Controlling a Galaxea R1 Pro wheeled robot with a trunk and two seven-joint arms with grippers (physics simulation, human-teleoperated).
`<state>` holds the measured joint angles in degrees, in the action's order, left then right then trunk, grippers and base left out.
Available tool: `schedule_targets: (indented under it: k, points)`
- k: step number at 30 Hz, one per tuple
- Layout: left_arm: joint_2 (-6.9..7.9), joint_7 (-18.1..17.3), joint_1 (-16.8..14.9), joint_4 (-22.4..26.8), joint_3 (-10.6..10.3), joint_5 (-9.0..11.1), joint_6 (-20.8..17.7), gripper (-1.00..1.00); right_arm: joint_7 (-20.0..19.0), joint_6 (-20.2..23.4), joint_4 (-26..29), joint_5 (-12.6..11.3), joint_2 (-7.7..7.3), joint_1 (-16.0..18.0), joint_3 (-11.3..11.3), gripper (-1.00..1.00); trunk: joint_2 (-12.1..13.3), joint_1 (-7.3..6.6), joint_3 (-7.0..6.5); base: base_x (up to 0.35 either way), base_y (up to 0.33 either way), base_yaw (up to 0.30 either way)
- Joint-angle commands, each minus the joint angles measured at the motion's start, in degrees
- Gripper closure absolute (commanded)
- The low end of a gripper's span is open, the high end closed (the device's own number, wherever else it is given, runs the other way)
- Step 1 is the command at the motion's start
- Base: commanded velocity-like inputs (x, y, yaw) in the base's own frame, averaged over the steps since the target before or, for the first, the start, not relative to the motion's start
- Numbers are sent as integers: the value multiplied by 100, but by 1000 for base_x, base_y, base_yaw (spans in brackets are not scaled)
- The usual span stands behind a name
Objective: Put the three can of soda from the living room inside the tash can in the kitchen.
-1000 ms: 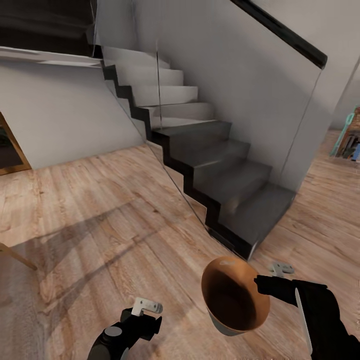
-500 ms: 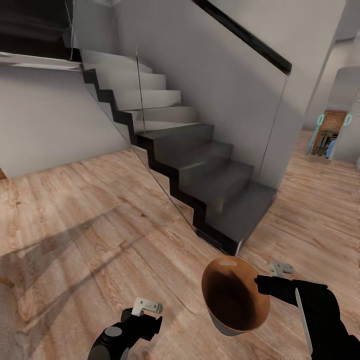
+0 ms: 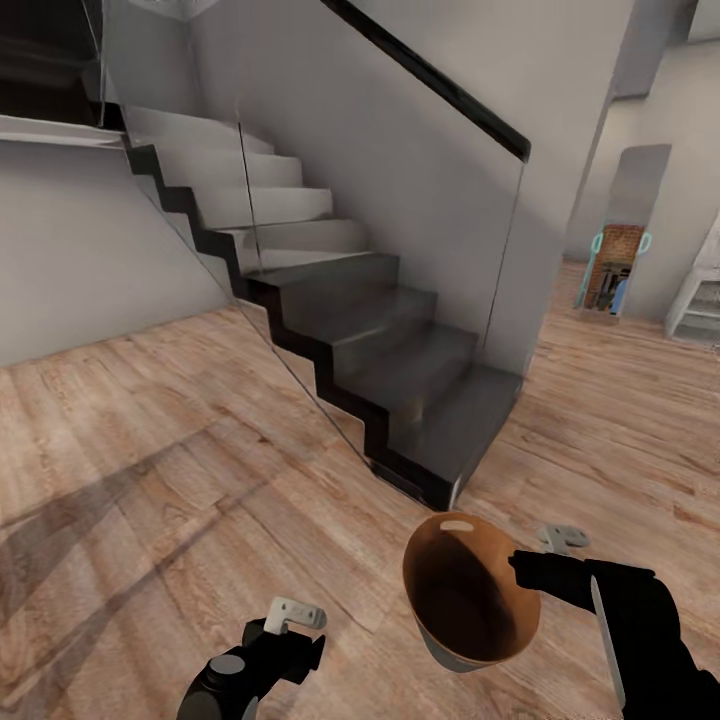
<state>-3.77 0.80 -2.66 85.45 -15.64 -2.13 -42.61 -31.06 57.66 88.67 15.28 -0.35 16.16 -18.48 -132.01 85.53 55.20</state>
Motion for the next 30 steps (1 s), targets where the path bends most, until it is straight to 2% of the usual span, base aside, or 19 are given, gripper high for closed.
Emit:
schedule_targets:
  k: [1, 30]
  points:
    - [0, 0, 1, -1, 0, -1, -1, -100, -5, 26, 1, -122, 0, 1, 2, 100, 0, 0, -8, 0, 0, -163]
    - [8, 5, 1, 5, 0, -24, -5, -100, -5, 31, 1, -122, 0, 1, 2, 100, 0, 0, -204, 0, 0, -161]
